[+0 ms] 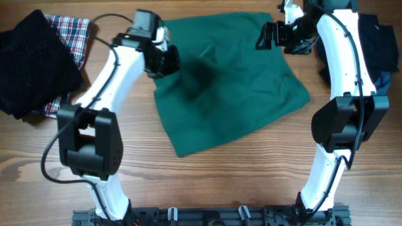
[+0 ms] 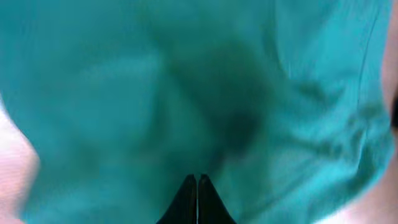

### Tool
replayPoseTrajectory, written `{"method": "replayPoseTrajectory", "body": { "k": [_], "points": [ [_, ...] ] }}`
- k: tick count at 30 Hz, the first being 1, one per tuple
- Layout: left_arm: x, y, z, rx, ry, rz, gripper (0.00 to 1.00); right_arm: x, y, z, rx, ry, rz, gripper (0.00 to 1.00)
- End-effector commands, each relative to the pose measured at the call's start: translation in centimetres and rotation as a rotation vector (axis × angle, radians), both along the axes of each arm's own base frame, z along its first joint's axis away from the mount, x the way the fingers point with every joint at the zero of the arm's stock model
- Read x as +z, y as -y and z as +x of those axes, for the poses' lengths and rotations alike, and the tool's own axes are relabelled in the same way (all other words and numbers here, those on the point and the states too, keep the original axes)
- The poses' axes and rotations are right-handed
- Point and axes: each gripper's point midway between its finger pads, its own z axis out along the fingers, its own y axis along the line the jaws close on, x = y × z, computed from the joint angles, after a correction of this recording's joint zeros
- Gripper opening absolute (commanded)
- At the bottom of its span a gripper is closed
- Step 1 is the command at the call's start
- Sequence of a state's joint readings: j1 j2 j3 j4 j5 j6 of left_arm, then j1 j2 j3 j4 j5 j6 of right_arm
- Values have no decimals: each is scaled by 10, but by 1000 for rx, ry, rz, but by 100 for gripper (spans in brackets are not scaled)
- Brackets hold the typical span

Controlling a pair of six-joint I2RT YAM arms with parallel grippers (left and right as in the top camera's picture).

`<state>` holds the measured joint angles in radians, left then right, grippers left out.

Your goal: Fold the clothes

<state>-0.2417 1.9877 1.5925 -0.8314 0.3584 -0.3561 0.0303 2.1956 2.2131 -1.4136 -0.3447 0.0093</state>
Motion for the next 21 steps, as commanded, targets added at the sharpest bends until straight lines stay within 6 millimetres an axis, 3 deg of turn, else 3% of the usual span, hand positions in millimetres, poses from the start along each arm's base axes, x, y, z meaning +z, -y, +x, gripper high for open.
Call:
{"method": "replayPoseTrajectory", "body": {
  "k": [1,5,11,14,18,21],
  "points": [
    [1,35,-50,-113,-123,5,4,-2,-2,-2,3,-15,1,99],
    [-6,55,-113,-216,-301,74,4,-2,8,9,-36,20,-33,100],
    [-20,62,-137,-153,-363,175,4,2,30,31,-129,88,-20,99],
    [-38,62,-150,-90,-399,218,4,4,36,37,-141,113,-20,100],
    [-55,63,-138,-75,-336,211,4,6,36,43,-141,138,-18,100],
    [-55,61,-97,-23,-185,198,4,7,35,44,-139,143,-11,100]
  ]
}}
